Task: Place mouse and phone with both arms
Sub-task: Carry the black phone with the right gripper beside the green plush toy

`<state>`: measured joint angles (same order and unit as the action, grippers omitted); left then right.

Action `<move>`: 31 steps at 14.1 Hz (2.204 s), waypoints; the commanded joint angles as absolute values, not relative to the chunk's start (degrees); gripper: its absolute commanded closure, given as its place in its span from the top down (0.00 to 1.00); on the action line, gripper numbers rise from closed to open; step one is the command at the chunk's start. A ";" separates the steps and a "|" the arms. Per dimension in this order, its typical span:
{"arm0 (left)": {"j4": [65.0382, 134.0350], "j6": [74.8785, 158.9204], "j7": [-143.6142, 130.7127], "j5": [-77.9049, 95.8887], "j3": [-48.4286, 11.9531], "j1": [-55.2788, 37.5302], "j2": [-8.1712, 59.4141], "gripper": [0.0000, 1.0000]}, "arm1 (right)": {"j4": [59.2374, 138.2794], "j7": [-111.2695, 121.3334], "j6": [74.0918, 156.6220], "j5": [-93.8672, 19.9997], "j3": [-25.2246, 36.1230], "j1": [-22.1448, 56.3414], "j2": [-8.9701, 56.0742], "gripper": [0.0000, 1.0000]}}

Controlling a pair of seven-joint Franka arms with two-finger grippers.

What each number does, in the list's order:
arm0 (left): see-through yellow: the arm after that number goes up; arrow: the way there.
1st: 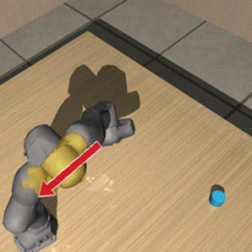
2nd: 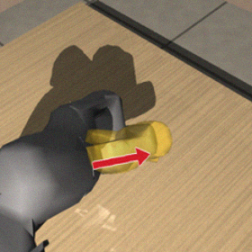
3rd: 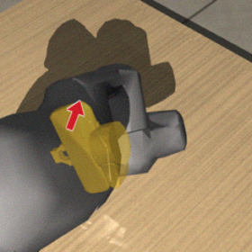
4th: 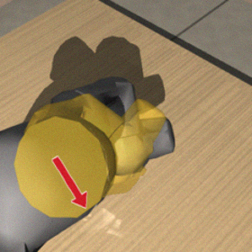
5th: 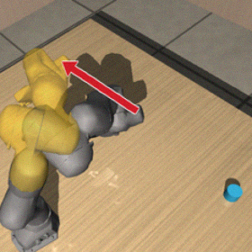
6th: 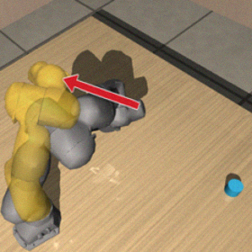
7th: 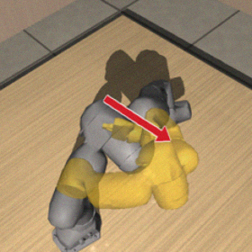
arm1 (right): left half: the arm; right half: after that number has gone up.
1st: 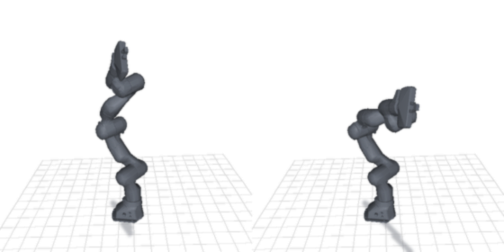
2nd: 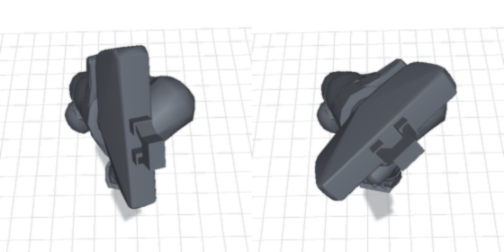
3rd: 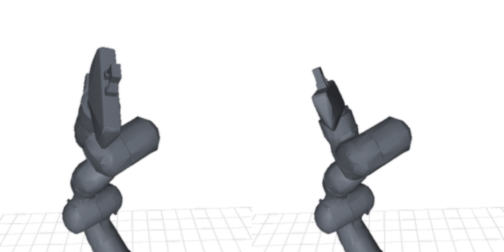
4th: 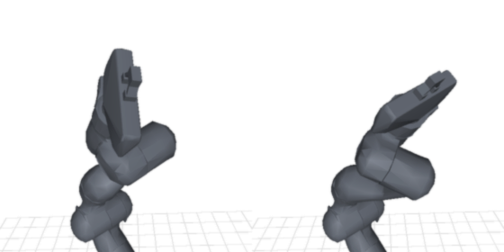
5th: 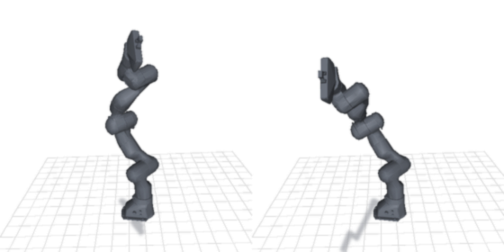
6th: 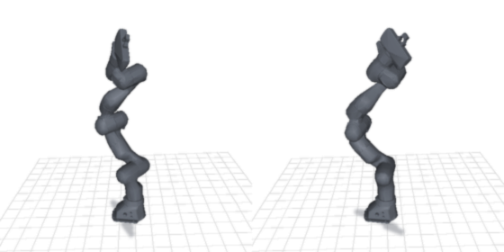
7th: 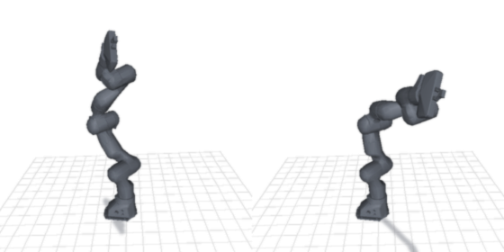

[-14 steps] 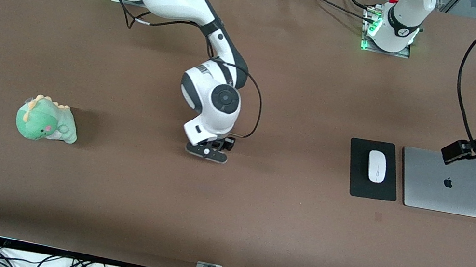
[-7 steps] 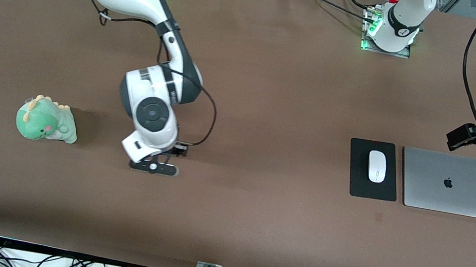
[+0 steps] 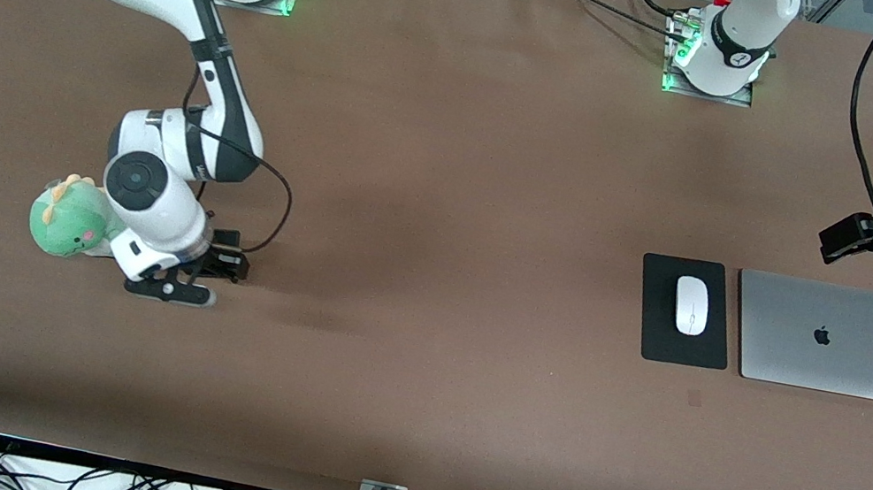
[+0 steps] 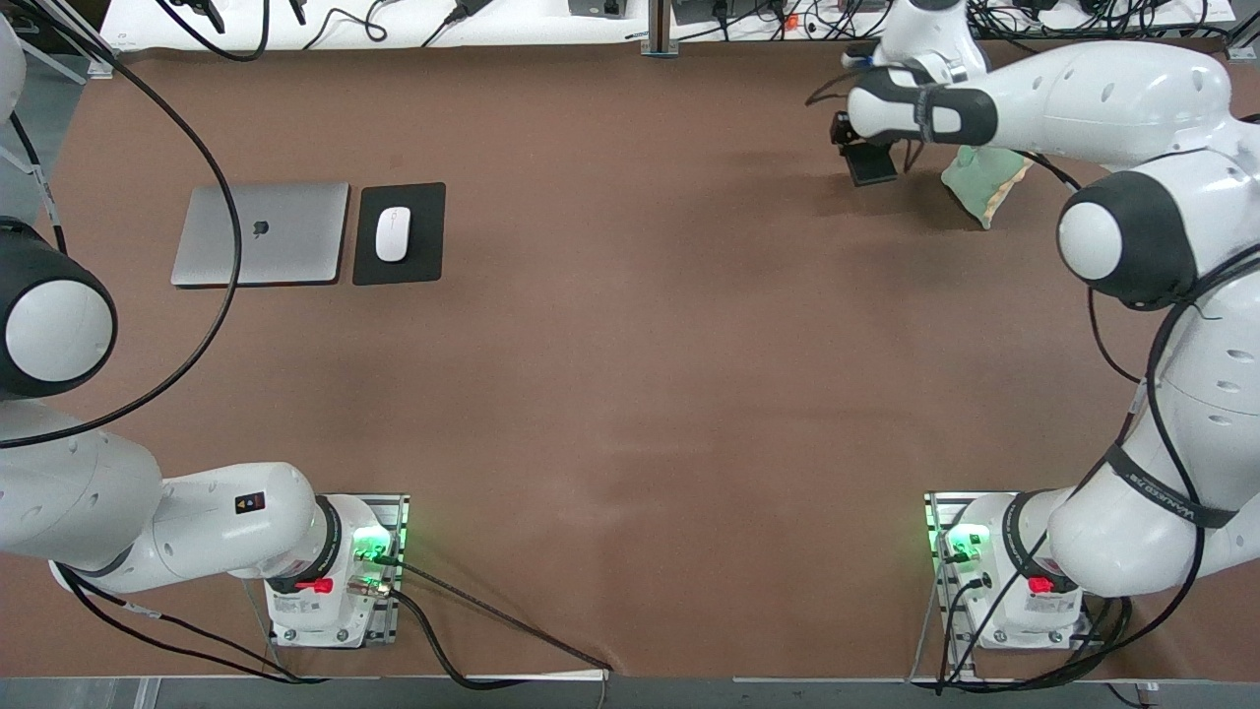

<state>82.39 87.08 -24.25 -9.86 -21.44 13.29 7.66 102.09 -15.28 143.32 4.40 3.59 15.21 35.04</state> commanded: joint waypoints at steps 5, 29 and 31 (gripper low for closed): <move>83.76 85.87 -19.97 -5.98 -21.54 13.62 4.58 1.00 | 119.18 -9.40 163.39 3.60 3.08 9.06 31.03 0.04; 89.03 86.04 -11.16 -2.90 -9.32 5.27 -1.14 1.00 | 93.34 -10.47 123.24 -4.04 2.90 8.61 28.67 1.00; 89.03 86.04 -11.16 -2.90 -9.32 5.27 -1.14 1.00 | 93.34 -7.22 119.46 -4.13 3.08 8.09 25.16 1.00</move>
